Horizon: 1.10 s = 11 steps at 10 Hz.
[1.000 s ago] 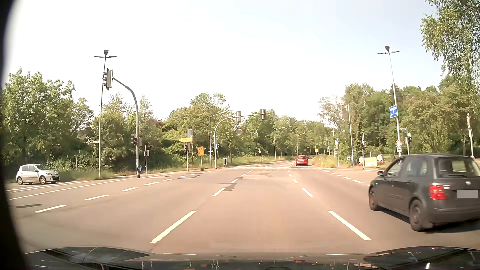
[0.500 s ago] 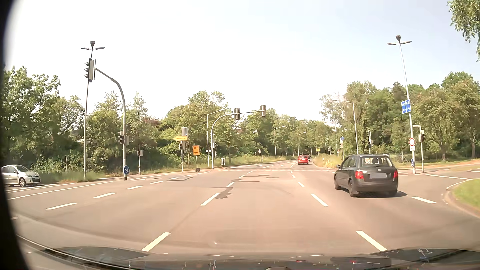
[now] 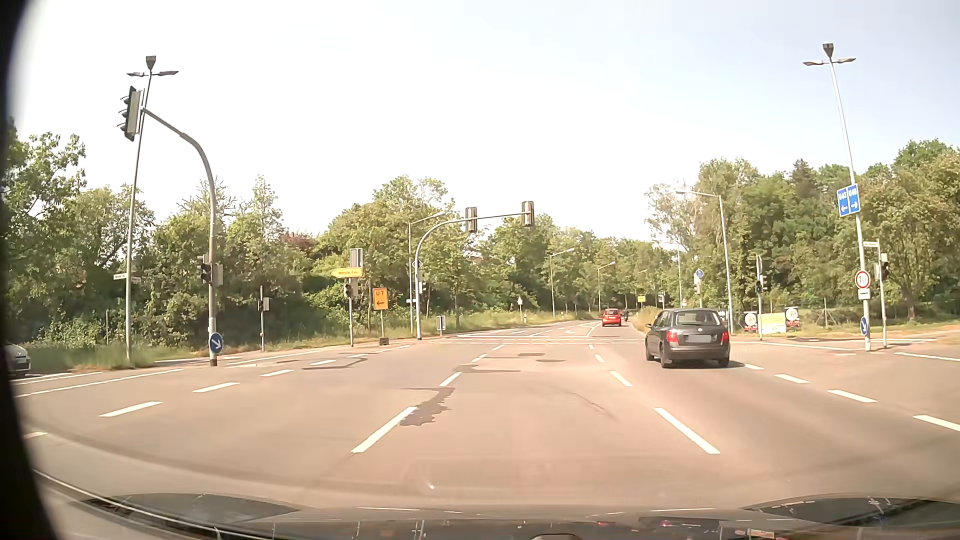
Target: Follow the waypoints while adhering to traffic rules and regulations
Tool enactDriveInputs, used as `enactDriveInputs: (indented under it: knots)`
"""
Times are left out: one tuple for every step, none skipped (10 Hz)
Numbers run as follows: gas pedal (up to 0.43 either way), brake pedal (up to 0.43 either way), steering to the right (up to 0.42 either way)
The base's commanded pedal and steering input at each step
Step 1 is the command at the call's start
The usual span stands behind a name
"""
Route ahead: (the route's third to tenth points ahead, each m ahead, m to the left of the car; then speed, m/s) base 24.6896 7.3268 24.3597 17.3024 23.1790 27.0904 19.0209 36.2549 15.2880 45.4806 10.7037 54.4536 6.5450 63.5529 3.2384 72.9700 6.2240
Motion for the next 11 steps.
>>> enactDriveInputs:
  knots:
    - [0.287,0.000,-0.002]
    - [0.268,0.000,-0.002]
    - [0.228,0.000,-0.002]
    - [0.209,0.000,-0.002]
    - [0.197,0.000,-0.002]
    - [0.189,0.000,-0.002]
    - [0.177,0.000,-0.003]
    - [0.157,0.000,-0.002]
    - [0.138,0.000,-0.003]
    - [0.118,0.000,-0.008]
    - [0.118,0.000,-0.023]
